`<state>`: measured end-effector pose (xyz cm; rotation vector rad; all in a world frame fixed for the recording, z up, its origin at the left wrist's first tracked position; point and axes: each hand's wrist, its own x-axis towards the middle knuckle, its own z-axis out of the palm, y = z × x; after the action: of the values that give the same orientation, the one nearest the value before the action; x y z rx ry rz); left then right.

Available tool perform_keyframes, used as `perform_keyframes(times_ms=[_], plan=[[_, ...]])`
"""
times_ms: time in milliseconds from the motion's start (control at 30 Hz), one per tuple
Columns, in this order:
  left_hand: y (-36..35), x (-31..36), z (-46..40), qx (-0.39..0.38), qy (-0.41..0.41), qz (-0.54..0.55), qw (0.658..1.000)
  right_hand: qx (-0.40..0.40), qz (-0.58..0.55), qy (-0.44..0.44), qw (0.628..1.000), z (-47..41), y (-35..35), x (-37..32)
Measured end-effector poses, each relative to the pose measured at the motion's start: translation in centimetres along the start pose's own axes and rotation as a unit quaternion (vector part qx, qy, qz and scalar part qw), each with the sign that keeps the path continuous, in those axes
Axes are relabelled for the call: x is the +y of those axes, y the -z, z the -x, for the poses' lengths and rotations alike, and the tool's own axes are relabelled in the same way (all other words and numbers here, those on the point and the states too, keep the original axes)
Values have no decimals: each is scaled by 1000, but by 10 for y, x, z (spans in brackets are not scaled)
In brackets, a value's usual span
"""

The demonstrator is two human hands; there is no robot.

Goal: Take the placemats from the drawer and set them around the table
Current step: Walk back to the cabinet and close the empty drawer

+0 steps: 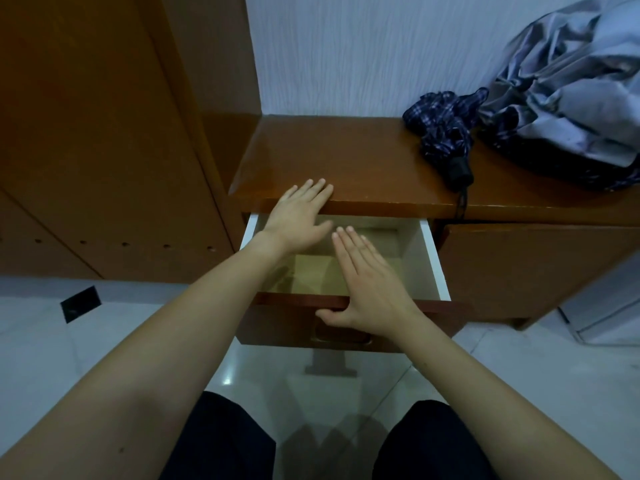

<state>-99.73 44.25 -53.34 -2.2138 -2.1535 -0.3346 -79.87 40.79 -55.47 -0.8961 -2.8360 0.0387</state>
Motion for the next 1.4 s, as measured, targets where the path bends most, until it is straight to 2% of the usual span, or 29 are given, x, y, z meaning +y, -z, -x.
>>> perform_keyframes(times_ms=[300, 467, 567, 633, 767, 1033, 1400], plan=[[7, -4, -2, -23, -6, 32, 999, 44, 13, -45, 998, -55, 2, 38], [9, -5, -2, -40, -8, 41, 998, 45, 54, -25, 997, -59, -2, 51], [11, -8, -3, -74, -27, 11, 997, 53, 75, -33, 995, -58, -1, 60], [10, -11, -2, -87, -46, -35, 994, 57, 71, -70, 993, -59, -1, 67], [-1, -10, 2, -38, -59, -92, 993, 57, 58, -87, 993, -62, -4, 74], [-14, -6, 4, 44, -36, -80, 995, 110, 24, -74, 991, -63, -9, 83], [-34, 2, 0, 130, 19, -67, 989, 209, 26, -131, 969, -77, -30, 76]])
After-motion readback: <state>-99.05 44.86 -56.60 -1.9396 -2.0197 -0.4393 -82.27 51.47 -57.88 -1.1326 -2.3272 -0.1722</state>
